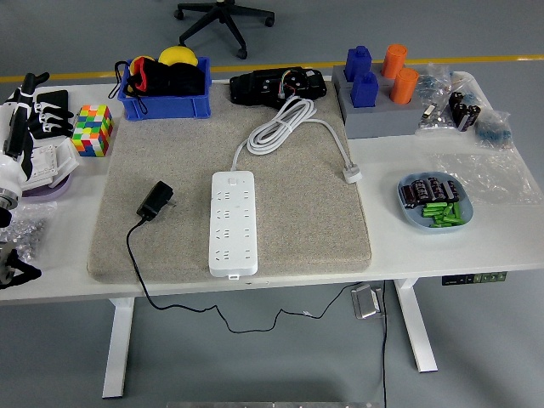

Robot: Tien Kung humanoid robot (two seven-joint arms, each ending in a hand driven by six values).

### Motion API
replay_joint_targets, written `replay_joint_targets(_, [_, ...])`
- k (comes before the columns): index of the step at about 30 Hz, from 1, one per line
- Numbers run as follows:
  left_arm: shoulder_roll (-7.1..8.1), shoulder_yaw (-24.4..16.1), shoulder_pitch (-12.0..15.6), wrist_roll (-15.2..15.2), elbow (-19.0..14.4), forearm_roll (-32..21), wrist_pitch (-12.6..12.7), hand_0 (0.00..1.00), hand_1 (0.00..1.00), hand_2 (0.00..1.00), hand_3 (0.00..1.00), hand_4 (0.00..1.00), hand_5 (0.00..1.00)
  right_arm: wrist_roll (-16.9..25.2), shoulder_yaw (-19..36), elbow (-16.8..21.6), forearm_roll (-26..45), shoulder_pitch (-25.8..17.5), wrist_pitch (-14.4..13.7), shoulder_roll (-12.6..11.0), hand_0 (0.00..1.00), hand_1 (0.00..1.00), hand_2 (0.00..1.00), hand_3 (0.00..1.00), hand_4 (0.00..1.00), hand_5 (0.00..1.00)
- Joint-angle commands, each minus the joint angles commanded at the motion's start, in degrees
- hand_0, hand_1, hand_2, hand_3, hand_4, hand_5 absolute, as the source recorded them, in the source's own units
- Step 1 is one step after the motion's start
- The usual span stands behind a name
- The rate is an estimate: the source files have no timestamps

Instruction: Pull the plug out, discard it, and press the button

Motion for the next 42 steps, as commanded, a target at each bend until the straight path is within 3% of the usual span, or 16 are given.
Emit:
replay_joint_targets(10, [0.16,-0.1,-0.2,-0.5,-0.3,-1.9,0.7,0.919,0.930,0.919,0.985,0.930,0.998,0.0,-0.3,0.1,0.1,0.3,0.0,-0.2,0.785,0.746,0.744,0.744,0.797,0.783])
replay_joint_targets(11, [0.18,0.0,-0.1,-0.5,-0.3,-1.9,0.8,0.881,0.891,0.874,0.978,0.921,0.998,0.0,-0.3,0.1,0.1,0.4,0.0,-0.2,0.785,0.745,0.744,0.744,0.797,0.783])
replay_joint_targets(17, [0.41,0.4,-0.2,-0.5,-0.4,-1.4,1.1,0.867,0.865,0.855,0.977,0.916,0.998,0.0,-0.7,-0.1,0.0,0.4,0.1,-0.5,0.785,0.746,0.744,0.744,0.797,0.782])
replay_joint_targets(42, [1.82,1.8,-0.1,-0.2,-1.8,-1.0,1.2,0.834,0.803,0.837,0.973,0.887,0.998,0.0,-3.0,-0.1,0.4,1.4,0.1,-1.8,0.785,0.746,0.743,0.743,0.796,0.782])
